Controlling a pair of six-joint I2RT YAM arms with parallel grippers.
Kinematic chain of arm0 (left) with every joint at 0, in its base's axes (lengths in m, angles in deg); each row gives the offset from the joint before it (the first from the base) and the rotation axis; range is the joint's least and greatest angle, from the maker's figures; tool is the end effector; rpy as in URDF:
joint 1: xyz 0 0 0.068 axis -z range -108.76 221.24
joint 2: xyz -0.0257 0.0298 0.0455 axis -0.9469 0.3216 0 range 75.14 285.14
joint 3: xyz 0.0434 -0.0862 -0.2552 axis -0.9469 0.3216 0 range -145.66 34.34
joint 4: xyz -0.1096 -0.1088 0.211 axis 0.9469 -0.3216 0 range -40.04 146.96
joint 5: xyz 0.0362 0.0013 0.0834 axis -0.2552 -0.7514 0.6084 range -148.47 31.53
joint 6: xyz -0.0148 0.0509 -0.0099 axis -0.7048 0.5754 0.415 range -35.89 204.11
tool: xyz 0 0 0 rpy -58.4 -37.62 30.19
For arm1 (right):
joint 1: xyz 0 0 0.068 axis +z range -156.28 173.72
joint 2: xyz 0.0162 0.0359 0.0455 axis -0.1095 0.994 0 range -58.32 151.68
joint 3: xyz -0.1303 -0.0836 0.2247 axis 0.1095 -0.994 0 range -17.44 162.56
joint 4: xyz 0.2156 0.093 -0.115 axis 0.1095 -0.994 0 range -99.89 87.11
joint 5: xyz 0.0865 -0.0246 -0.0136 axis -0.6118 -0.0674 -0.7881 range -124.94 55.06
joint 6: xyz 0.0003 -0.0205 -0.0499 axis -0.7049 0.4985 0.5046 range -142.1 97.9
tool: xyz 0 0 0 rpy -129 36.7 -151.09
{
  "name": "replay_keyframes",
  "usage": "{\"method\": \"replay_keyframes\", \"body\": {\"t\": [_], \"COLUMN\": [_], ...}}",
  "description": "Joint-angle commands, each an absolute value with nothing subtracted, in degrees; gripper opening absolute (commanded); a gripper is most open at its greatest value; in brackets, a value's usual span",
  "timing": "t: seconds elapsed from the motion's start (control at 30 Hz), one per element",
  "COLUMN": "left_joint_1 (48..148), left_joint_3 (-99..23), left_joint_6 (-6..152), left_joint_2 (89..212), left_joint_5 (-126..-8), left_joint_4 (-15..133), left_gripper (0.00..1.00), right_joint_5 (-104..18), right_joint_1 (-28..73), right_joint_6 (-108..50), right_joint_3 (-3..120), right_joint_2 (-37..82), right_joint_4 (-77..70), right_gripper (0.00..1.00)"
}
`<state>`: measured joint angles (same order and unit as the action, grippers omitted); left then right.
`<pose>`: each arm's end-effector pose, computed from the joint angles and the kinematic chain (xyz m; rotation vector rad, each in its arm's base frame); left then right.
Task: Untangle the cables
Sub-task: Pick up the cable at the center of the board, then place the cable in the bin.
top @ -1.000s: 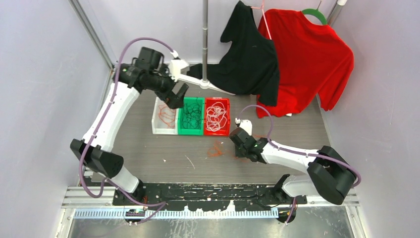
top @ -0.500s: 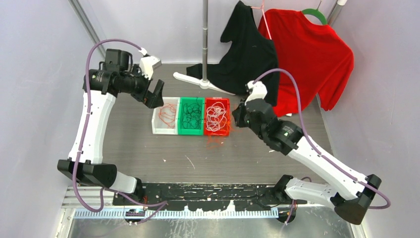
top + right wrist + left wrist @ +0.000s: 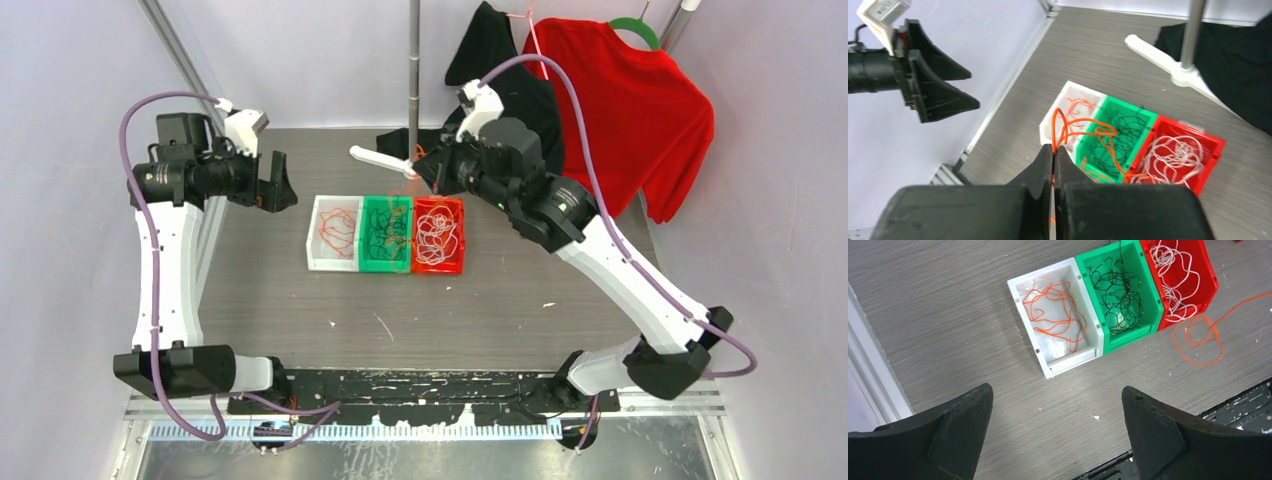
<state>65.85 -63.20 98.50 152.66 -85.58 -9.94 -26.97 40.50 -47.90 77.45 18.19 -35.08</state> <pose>0.2453 0.0069 0.4344 0.3987 2.2743 -0.3899 0.1941 0.1993 0.4784 -0.2408 1.8627 0.7650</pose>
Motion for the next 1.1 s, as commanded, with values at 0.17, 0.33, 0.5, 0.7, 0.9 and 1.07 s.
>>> {"method": "replay_keyframes", "body": {"t": [0.17, 0.33, 0.5, 0.7, 0.9, 1.07], "left_joint_1": [57.6, 52.7, 50.0, 49.3, 48.8, 48.3], "left_joint_3": [-58.5, -58.4, -57.8, -56.1, -56.2, -56.4], "left_joint_6": [95.4, 93.4, 93.9, 94.3, 94.5, 94.5], "left_joint_2": [149.1, 149.7, 149.8, 149.0, 149.0, 149.5], "left_joint_5": [-90.9, -93.3, -95.3, -95.6, -96.9, -97.8], "left_joint_4": [-3.1, -1.9, -2.2, -1.7, -2.0, -2.3], "left_gripper": [0.99, 1.00, 0.99, 0.99, 1.00, 0.99], "right_joint_5": [-38.4, -39.3, -39.8, -39.4, -35.4, -32.9], "right_joint_1": [40.7, 41.1, 41.4, 42.5, 45.2, 46.5], "right_joint_6": [-50.9, -51.5, -51.7, -50.7, -44.2, -39.9], "right_joint_3": [87.7, 91.5, 96.9, 104.0, 107.1, 106.4], "right_joint_2": [29.5, 36.2, 42.5, 48.4, 52.7, 54.3], "right_joint_4": [-23.6, -20.5, -19.5, -18.6, -20.6, -21.2], "right_gripper": [0.01, 0.01, 0.01, 0.01, 0.01, 0.01]}}
